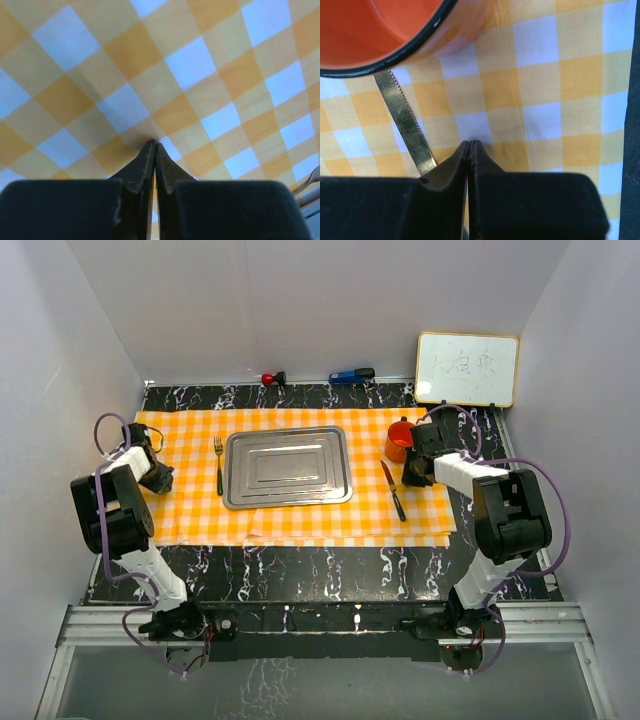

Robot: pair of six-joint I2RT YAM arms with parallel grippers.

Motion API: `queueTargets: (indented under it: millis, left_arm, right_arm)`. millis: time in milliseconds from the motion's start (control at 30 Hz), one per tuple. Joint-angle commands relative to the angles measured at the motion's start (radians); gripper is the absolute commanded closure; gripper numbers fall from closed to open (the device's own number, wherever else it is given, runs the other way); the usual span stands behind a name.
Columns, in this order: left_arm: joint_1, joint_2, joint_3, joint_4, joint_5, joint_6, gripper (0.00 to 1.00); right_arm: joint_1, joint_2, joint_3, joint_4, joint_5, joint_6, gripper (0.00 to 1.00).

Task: Set the dinner table for one person
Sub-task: Adjust the napkin at the center of the board.

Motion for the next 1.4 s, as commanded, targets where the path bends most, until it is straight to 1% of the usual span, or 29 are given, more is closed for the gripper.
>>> queueTargets:
  millis: [0,133,300,500,600,733,833,900,1000,1100,1133,1200,1300,1367]
  left_arm:
    - [0.107,0.089,-0.045,-0.059,-0.160,0.038,1.00]
    - [0.126,0.121,-0.013,-0.105,-0.245,0.043,1.00]
    - [0.149,0.137,0.012,-0.123,-0.295,0.052,1.00]
    - [0.147,0.140,0.096,-0.189,-0.416,0.069,1.00]
    - [0.133,0.128,0.124,-0.209,-0.481,0.089,1.00]
    - [0.104,0.140,0.146,-0.221,-0.523,0.117,1.00]
    - [0.056,0.161,0.176,-0.255,-0.562,0.121,1.00]
    - [0.005,0.164,0.201,-0.267,-0.571,0.136,1.00]
    - [-0.091,0.140,0.258,-0.274,-0.523,0.178,1.00]
    - [-0.159,0.080,0.323,-0.282,-0.409,0.215,1.00]
    - [-0.166,0.052,0.338,-0.280,-0.333,0.232,1.00]
    - [-0.168,-0.011,0.363,-0.280,-0.246,0.257,0.99]
    - [-0.170,-0.083,0.398,-0.329,-0.214,0.273,0.95]
    - [-0.170,-0.097,0.411,-0.383,-0.208,0.278,0.93]
  right_arm:
    - [-0.021,0.057,-0.009,-0.012,0.044,-0.024,1.00]
    - [-0.029,0.047,-0.018,-0.010,0.046,-0.027,1.00]
    - [-0.036,0.045,-0.025,-0.011,0.044,-0.033,1.00]
    - [-0.039,0.064,-0.020,-0.013,0.032,-0.037,1.00]
    - [-0.038,0.075,-0.018,-0.010,0.020,-0.036,1.00]
    - [-0.038,0.078,-0.020,-0.001,0.008,-0.034,1.00]
    - [-0.039,0.072,-0.024,0.002,0.006,-0.035,1.00]
    - [-0.039,0.070,-0.025,0.004,0.003,-0.034,1.00]
    - [-0.038,0.073,-0.024,0.007,-0.007,-0.035,1.00]
    - [-0.038,0.078,-0.024,0.007,-0.009,-0.035,1.00]
    - [-0.038,0.079,-0.025,0.007,-0.011,-0.037,1.00]
    - [-0.039,0.078,-0.025,0.006,-0.013,-0.038,1.00]
    - [-0.038,0.073,-0.028,0.008,-0.014,-0.040,1.00]
    - [-0.038,0.074,-0.026,0.011,-0.021,-0.040,1.00]
